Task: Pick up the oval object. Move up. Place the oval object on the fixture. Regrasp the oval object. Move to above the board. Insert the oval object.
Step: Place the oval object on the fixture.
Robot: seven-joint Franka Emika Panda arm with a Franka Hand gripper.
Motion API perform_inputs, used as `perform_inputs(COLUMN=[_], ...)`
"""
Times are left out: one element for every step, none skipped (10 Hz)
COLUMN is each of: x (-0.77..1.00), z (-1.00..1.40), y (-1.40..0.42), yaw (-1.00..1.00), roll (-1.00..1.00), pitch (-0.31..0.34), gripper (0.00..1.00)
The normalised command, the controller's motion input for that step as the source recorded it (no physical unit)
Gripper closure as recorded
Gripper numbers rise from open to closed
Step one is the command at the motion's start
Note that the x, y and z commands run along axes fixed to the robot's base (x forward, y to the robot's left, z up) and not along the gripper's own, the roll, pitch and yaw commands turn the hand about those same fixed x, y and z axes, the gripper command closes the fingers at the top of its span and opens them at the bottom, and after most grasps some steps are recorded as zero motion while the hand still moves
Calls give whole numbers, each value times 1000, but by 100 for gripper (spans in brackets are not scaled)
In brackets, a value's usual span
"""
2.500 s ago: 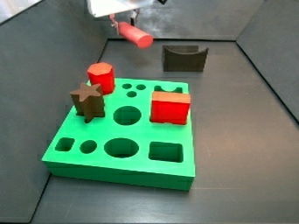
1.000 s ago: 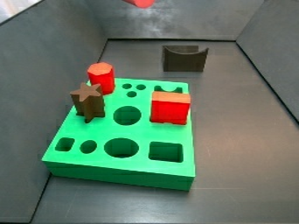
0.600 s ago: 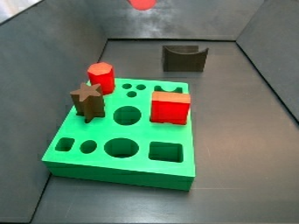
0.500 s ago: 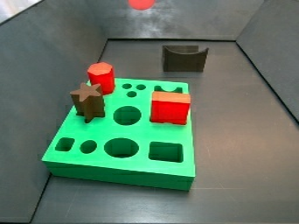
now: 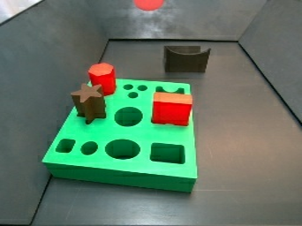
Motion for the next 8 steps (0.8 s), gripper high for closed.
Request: perform_inputs(x=[1000,1000,1000,1000,1000,1000,1000,1000], z=[49,42,39,-290,-304,-269,-173,-130], y=[-224,-197,-160,817,887,854,744,644], yaw=[-49,-32,-20,-44,-53,-65,-78,-87], roll=[-152,-140,-119,-1000,-1000,-1000,-1000,-1000], pitch=[127,127,134,189,183,179,188,203], gripper=[100,100,100,100,100,100,100,100])
